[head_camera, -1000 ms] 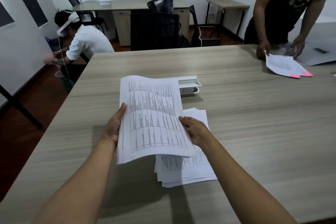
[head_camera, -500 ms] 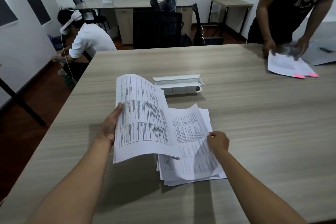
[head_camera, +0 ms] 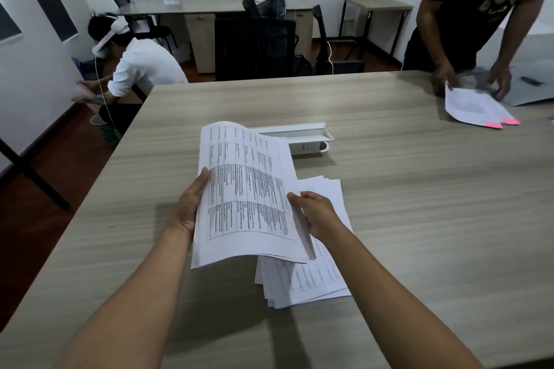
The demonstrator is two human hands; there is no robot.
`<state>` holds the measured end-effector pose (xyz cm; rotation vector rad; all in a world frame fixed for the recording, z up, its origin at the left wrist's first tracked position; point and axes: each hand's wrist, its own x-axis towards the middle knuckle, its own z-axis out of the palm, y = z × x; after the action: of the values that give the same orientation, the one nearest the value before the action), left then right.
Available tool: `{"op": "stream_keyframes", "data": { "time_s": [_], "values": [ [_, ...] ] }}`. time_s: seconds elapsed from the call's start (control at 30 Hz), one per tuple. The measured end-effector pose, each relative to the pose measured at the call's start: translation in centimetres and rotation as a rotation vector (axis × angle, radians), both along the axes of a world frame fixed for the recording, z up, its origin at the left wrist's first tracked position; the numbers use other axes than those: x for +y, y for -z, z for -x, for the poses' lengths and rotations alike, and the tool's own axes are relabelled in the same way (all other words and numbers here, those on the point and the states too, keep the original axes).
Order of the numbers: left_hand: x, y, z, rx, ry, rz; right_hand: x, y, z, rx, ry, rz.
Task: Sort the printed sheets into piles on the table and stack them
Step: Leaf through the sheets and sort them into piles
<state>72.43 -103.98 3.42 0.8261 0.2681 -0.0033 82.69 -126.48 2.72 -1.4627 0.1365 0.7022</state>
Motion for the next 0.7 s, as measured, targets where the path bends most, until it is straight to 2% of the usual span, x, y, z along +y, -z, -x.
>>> {"op": "stream_keyframes", "data": {
  "time_s": [0.13,0.27,0.37,0.47,0.57,0.63,0.67,0.7],
  "values": [
    [0.0,0.1,0.0,0.013,-0.023,-0.028,-0.8,0.3,-0.7,0.006,-0.028,0.029],
    [0.0,0.2,0.2,0.005,-0.079,-0.033,-2.4,2.0,-1.4,-0.092,0.007,0.252],
    [0.3,0.3,0.8,0.007,-0.071,-0.018,-4.6,3.7,-1.5,-0.190,0.053,0.503],
    [0.8,0.3,1.3,0.017,-0.078,-0.027,-6.2,4.8,-1.9,-0.212,0.080,0.657],
    [1.0,0.1,1.6,0.010,-0.076,-0.029,-6.3,4.5,-1.9,-0.219,-0.025,0.911],
    [0.8,0.1,1.5,0.007,-0.075,-0.023,-5.6,3.5,-1.1,-0.343,-0.083,1.170],
    [0.7,0.0,1.5,0.006,-0.070,-0.022,-4.9,2.9,-0.6,-0.444,-0.083,1.186],
    [0.5,-0.1,1.4,0.007,-0.062,-0.021,-4.0,2.4,-0.3,-0.516,-0.098,1.102]
  ]
}}
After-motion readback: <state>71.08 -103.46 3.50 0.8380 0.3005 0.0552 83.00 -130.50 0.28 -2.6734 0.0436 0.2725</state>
